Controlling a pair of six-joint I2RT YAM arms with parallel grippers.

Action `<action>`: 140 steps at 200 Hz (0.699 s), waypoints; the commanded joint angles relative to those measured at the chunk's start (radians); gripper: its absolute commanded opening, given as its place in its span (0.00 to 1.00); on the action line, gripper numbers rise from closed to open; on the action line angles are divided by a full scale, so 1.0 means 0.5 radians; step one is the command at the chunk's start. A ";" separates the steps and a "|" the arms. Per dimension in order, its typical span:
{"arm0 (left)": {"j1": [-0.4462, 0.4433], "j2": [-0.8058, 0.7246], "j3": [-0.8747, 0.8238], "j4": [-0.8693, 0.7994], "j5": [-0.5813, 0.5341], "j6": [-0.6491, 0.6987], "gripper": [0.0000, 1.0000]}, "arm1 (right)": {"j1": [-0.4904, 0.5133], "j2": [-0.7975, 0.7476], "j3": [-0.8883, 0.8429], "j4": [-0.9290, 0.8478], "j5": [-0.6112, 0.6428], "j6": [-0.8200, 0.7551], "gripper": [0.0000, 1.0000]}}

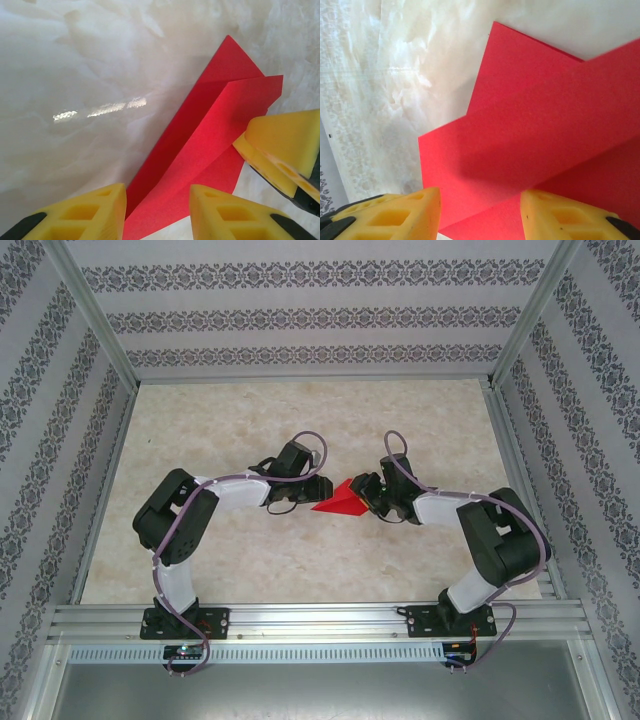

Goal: Fold a paper plane with a square sheet of paper (pick it up from the middle)
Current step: Turn over the paper at the center of the table.

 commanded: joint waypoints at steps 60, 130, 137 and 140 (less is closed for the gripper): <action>0.120 -0.088 -0.147 0.067 -0.028 -0.122 0.50 | 0.013 0.137 0.034 0.432 0.006 0.133 0.42; 0.212 -0.247 -0.260 0.028 -0.169 -0.110 0.70 | 0.035 0.213 -0.017 0.576 -0.026 0.209 0.38; 0.218 -0.264 -0.264 0.014 -0.187 -0.100 0.72 | 0.043 0.214 -0.028 0.582 -0.027 0.226 0.37; 0.219 -0.271 -0.270 0.008 -0.192 -0.097 0.74 | 0.048 0.215 -0.033 0.586 -0.026 0.232 0.37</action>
